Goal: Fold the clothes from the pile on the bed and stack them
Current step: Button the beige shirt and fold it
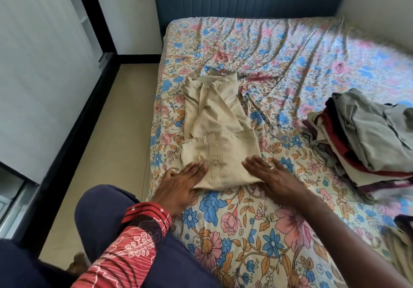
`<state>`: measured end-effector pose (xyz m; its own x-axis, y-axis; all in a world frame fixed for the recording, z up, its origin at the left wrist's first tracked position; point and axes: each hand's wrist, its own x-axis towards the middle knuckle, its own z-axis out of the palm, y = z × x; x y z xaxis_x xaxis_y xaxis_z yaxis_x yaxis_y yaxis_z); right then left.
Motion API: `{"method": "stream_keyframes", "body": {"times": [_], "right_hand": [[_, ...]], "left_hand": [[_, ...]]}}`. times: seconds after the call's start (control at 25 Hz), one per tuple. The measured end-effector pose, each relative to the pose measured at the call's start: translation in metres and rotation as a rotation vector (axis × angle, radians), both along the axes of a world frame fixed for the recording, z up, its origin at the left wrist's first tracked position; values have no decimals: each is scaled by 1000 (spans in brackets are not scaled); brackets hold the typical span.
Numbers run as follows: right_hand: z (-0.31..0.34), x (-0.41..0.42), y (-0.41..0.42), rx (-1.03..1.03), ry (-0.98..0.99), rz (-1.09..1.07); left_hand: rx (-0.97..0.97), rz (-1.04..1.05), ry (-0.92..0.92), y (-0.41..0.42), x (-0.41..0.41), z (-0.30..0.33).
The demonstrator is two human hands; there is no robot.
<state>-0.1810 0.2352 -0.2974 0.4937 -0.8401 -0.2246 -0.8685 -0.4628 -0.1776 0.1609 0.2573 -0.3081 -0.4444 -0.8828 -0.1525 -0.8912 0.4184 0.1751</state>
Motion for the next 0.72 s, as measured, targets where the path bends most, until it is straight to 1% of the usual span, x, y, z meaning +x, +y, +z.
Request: {"method": "stream_keyframes", "body": {"times": [0.08,0.2,0.32,0.36,0.44,0.48,0.52,0.6,0.72], "right_hand": [[20,5,0,100,-33,-14],[71,10,-5,365,-153,-95],[131,12,1,546,-164,-51],[148,13,6,619,-169,-28],[166,9,14,755,-189,-12],[170,5,14,810,-210,6],[172,1,12,855,-243,24],[171,-1,3,913,-326,19],[164,6,-28,923,-460,-72]], "left_hand": [[141,6,48,-4,3,14],[466,53,155,-22,11,63],[699,17,117,-28,14,127],[819,22,145,-25,16,139],[1096,28,269,-17,21,152],[1195,20,330,-15,25,154],[1255,11,384,-15,29,155],[1295,12,447,-27,38,157],[1225,67,515,-57,44,160]]}}
